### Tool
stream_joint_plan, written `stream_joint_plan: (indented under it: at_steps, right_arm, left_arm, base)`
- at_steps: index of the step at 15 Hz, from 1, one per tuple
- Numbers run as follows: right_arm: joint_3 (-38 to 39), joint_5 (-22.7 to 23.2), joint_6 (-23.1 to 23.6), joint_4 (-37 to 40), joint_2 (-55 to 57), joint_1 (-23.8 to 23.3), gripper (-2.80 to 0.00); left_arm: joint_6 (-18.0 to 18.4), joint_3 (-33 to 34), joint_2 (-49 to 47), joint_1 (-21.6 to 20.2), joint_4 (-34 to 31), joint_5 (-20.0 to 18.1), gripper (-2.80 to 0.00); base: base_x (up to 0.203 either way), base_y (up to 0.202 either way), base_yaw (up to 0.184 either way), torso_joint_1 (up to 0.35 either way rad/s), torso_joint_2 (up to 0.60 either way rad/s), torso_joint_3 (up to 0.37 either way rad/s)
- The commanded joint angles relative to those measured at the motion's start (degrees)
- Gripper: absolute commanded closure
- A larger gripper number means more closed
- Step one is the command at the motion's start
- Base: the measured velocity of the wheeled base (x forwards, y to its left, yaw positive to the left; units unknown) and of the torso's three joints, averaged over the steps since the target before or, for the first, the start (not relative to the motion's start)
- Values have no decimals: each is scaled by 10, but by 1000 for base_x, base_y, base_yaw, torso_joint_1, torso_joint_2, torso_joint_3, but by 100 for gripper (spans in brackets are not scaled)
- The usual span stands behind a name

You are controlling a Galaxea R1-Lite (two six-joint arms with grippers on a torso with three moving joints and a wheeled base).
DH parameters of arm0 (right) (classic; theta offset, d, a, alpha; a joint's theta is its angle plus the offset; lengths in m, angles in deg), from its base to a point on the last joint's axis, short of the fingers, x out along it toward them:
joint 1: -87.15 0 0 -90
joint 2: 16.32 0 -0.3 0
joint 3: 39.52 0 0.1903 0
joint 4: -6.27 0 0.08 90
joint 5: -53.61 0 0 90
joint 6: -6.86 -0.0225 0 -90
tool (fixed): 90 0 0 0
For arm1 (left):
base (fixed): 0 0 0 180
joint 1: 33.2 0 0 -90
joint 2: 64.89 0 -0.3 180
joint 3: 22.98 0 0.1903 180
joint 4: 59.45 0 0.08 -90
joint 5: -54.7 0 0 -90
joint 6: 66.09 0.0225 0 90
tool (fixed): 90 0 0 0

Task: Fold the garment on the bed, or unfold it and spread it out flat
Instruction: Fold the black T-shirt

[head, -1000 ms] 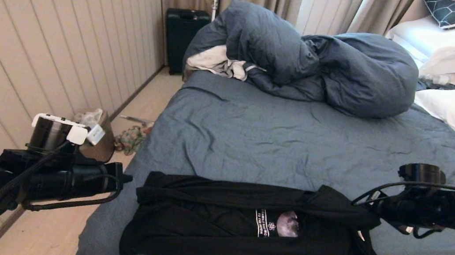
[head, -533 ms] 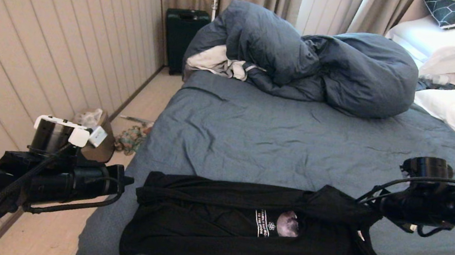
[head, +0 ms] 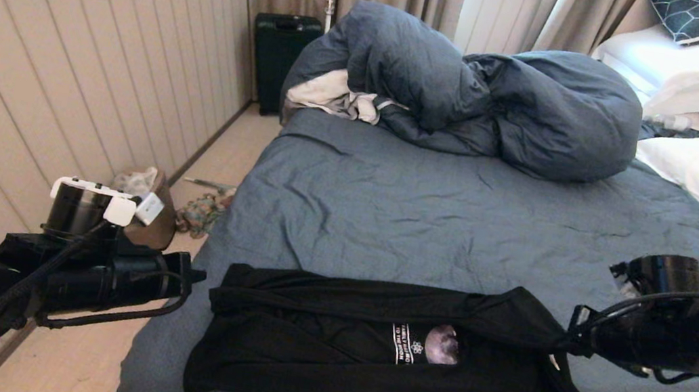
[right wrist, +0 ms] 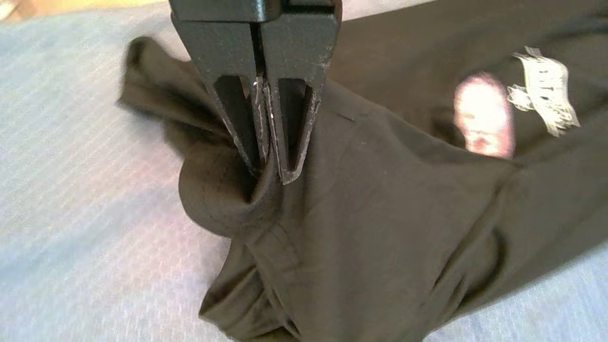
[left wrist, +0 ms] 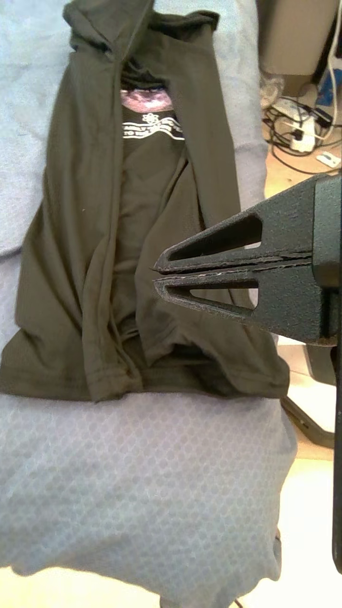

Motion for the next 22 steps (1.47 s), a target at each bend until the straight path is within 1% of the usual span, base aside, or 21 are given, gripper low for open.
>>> stream_joint_plan:
  at_steps: [1, 2, 4, 5, 6, 7, 10, 12, 15, 16, 18, 20, 22]
  right_arm:
    - [31, 0, 29, -24, -8, -2, 0]
    - [50, 0, 53, -51, -6, -2, 0]
    - [59, -2, 66, -65, 0, -2, 0]
    - [64, -2, 81, -65, 6, -4, -280]
    - [74, -3, 104, -68, 6, -8, -280]
    - [79, -3, 116, -75, 6, -10, -280]
    - [88, 3, 128, -84, -7, -16, -280]
    - [66, 12, 111, -97, -11, -22, -280]
    - [7, 8, 40, -104, 27, -30, -280]
    - [-2, 2, 29, -105, 45, -31, 0]
    - [-9, -32, 29, -105, 75, -22, 0]
    - [-21, -57, 26, -107, 105, 9, 0]
    - [-35, -78, 24, -109, 121, 19, 0]
  left_arm:
    - [-2, 0, -2, 0, 2, -1, 0]
    - [-2, 0, -2, 0, 1, -1, 0]
    - [-2, 0, -3, 0, 2, -1, 0]
    - [-2, 0, -3, 0, 2, -1, 0]
    - [-2, 0, -3, 0, 2, -1, 0]
    - [-2, 0, -3, 0, 2, -1, 0]
    - [-2, 0, -2, 0, 1, -1, 0]
    - [-2, 0, -2, 0, 2, -1, 0]
    - [-2, 0, -2, 1, 2, -1, 0]
    - [-2, 1, -1, 1, 2, -1, 0]
    - [-2, 1, -1, 1, 1, -1, 0]
    - [-3, 1, -3, 2, 1, -1, 0]
    - [-3, 1, -3, 3, 1, -1, 0]
  base:
    - [0, 0, 0, 0, 0, 0]
    - [0, 0, 0, 0, 0, 0]
    - [0, 0, 0, 0, 0, 0]
    - [0, 0, 0, 0, 0, 0]
    - [0, 0, 0, 0, 0, 0]
    - [0, 0, 0, 0, 0, 0]
    - [0, 0, 0, 0, 0, 0]
    - [0, 0, 0, 0, 0, 0]
    - [0, 0, 0, 0, 0, 0]
    - [0, 0, 0, 0, 0, 0]
    - [0, 0, 0, 0, 0, 0]
    - [0, 0, 0, 0, 0, 0]
    - [0, 0, 0, 0, 0, 0]
